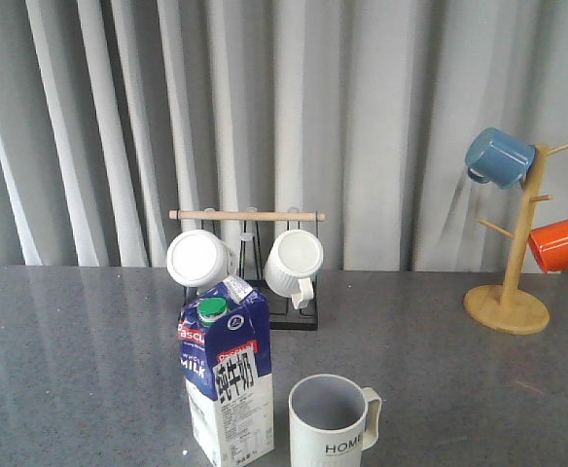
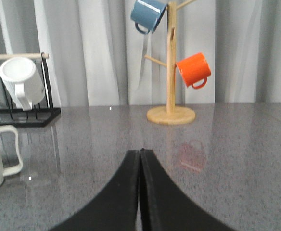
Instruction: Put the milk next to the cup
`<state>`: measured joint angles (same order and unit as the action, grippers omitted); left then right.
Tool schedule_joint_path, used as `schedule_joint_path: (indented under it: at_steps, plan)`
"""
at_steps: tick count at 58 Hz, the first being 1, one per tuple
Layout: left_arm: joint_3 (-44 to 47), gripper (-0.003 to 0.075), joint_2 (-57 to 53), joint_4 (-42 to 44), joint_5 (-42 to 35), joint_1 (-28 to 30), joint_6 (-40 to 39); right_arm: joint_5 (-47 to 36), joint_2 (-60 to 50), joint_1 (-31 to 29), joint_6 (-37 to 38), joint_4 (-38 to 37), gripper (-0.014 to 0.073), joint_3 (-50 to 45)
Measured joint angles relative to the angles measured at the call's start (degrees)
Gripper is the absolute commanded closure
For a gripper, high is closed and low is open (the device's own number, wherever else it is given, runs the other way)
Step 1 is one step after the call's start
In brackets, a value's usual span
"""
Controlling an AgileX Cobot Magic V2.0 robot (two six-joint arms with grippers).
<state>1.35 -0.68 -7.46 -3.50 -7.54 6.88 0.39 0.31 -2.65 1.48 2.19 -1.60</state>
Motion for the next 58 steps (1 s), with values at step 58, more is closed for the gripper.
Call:
schedule_joint_path:
  at_steps: [58]
  plan:
    - [0.0, 0.0727, 0.0, 0.0, 0.0, 0.0, 0.0, 3.6, -1.0, -0.1, -4.0, -4.9, 0.0598, 0.0]
